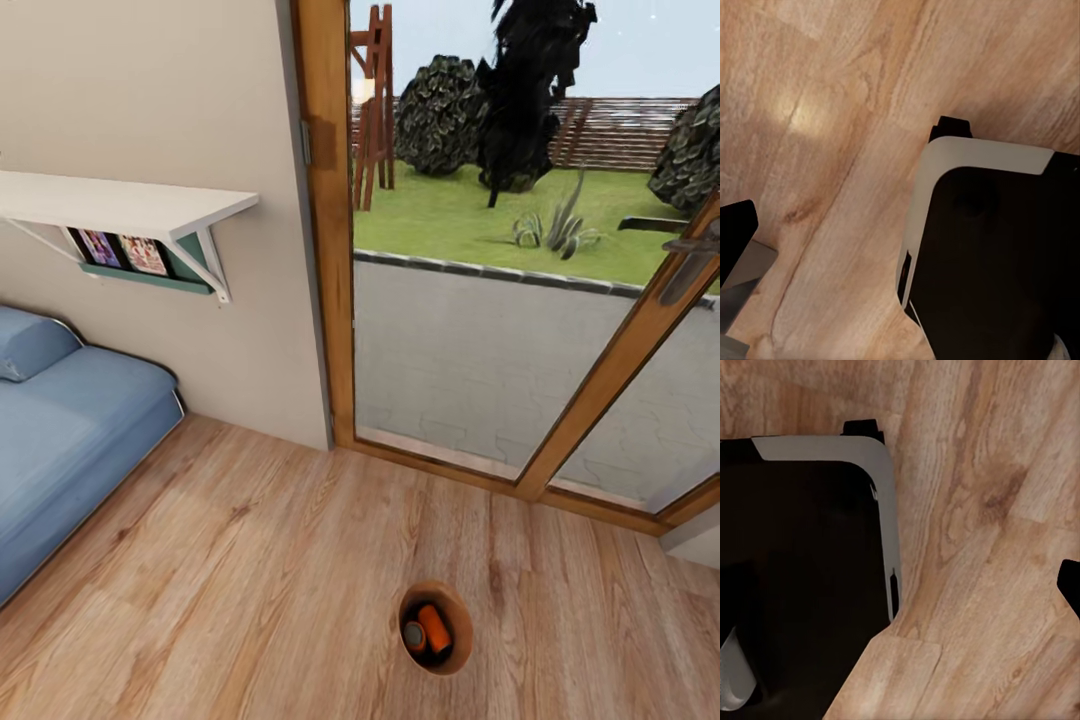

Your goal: Put the three can of soda from the living room inside the tash can in the kitchen.

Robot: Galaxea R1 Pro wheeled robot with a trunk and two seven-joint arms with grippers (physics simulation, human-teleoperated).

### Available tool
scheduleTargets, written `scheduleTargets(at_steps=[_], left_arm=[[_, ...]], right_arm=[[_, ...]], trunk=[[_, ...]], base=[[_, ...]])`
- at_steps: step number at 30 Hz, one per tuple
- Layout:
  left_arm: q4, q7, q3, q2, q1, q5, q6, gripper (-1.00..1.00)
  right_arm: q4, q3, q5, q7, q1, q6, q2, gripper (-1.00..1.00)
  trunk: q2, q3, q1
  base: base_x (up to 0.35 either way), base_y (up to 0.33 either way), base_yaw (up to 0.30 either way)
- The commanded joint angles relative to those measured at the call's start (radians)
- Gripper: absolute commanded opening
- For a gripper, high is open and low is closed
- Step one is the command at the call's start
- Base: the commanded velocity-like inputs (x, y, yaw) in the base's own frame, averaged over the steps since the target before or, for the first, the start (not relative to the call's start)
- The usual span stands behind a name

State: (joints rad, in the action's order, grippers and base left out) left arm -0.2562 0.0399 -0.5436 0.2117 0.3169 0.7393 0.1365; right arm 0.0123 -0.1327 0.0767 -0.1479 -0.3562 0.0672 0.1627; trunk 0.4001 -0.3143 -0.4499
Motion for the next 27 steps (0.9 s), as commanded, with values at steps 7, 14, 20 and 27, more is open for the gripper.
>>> scheduleTargets(at_steps=[7,14,20,27], left_arm=[[0.000,0.000,-0.001,0.000,-0.003,0.000,0.001,1.00],[0.000,0.001,-0.001,0.000,-0.006,-0.001,0.001,1.00],[0.004,0.001,-0.001,0.000,-0.013,0.000,0.001,1.00],[0.031,0.002,-0.001,-0.001,-0.016,0.000,-0.007,1.00]], right_arm=[[0.000,0.000,0.000,0.001,0.002,0.000,0.001,1.00],[0.000,-0.001,0.000,0.001,0.003,0.000,0.000,1.00],[0.000,0.000,-0.001,0.001,0.011,0.000,-0.001,1.00],[-0.010,0.000,-0.001,0.000,0.014,0.000,-0.002,1.00]], trunk=[[0.000,0.011,0.000],[0.000,0.023,0.000],[0.000,0.033,0.000],[0.000,0.044,0.000]], base=[[0.000,0.000,0.000],[0.000,0.000,0.000],[0.000,0.000,0.000],[0.000,0.000,0.000]])
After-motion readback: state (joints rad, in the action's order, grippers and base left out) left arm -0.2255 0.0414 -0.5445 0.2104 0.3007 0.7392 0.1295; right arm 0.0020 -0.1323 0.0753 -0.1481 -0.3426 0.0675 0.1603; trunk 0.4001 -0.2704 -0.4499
